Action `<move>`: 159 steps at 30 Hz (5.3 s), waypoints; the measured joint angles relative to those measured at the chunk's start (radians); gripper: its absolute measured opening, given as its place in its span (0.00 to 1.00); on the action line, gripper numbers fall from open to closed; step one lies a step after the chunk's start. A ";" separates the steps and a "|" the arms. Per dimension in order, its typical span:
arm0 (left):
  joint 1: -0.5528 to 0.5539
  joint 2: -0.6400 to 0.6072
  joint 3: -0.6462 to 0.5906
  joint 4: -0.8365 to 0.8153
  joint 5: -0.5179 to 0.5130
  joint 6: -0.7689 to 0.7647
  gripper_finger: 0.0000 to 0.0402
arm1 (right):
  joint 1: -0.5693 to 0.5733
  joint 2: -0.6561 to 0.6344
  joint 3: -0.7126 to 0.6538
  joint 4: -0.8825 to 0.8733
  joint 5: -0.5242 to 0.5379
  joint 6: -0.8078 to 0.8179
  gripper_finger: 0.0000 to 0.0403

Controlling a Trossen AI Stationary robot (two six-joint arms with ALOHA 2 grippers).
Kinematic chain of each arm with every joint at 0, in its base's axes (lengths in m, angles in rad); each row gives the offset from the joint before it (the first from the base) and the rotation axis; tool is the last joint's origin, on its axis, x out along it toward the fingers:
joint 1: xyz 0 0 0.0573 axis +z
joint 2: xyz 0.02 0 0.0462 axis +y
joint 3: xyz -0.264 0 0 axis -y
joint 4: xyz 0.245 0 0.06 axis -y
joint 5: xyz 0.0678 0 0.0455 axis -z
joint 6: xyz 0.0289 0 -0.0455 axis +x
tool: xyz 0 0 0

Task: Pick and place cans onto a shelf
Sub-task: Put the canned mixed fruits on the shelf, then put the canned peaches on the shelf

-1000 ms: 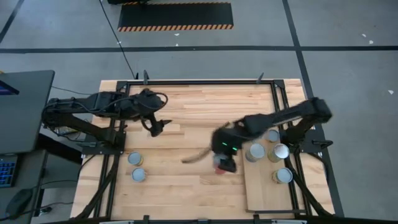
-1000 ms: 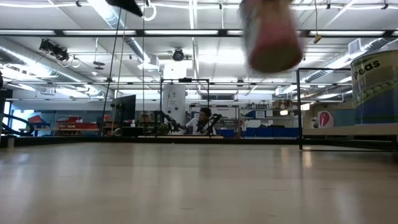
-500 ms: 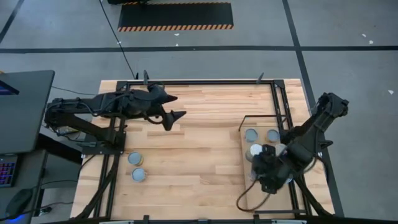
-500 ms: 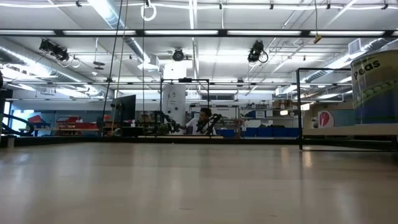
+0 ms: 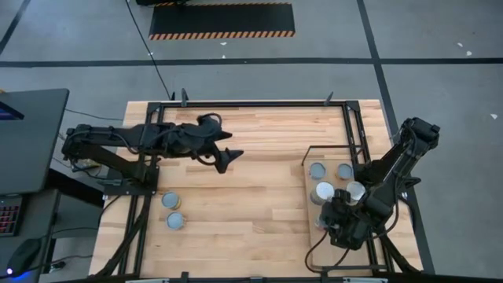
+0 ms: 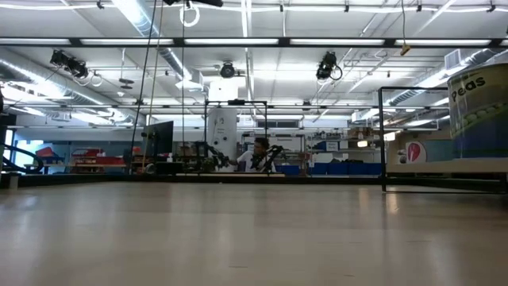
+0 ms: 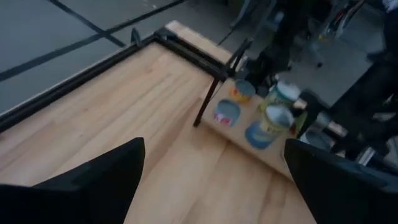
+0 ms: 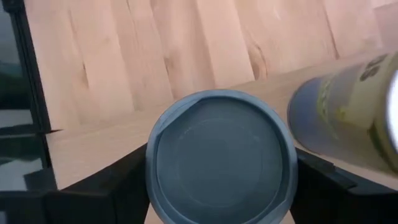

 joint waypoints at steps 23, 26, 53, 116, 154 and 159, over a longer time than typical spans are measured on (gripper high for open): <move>-0.004 0.009 0.002 -0.004 -0.001 0.072 0.97 | -0.005 -0.001 0.006 0.043 -0.107 -0.019 0.86; -0.006 0.005 0.002 -0.004 -0.002 0.081 0.97 | -0.016 -0.001 0.049 -0.006 -0.103 -0.019 0.86; -0.204 0.014 0.002 -0.327 0.065 -0.122 0.97 | -0.008 0.001 0.114 0.147 -0.286 -0.250 0.70; -0.194 0.010 -0.635 -0.569 0.630 -0.856 0.97 | -0.336 -0.001 0.367 -0.023 -0.111 -0.599 0.61; -0.167 0.092 -0.125 0.144 0.343 0.544 0.73 | -0.297 0.000 0.367 -0.008 -0.158 -0.590 0.61; -0.231 0.203 -0.083 0.152 0.145 0.982 0.73 | -0.278 0.000 0.367 -0.008 -0.144 -0.506 0.61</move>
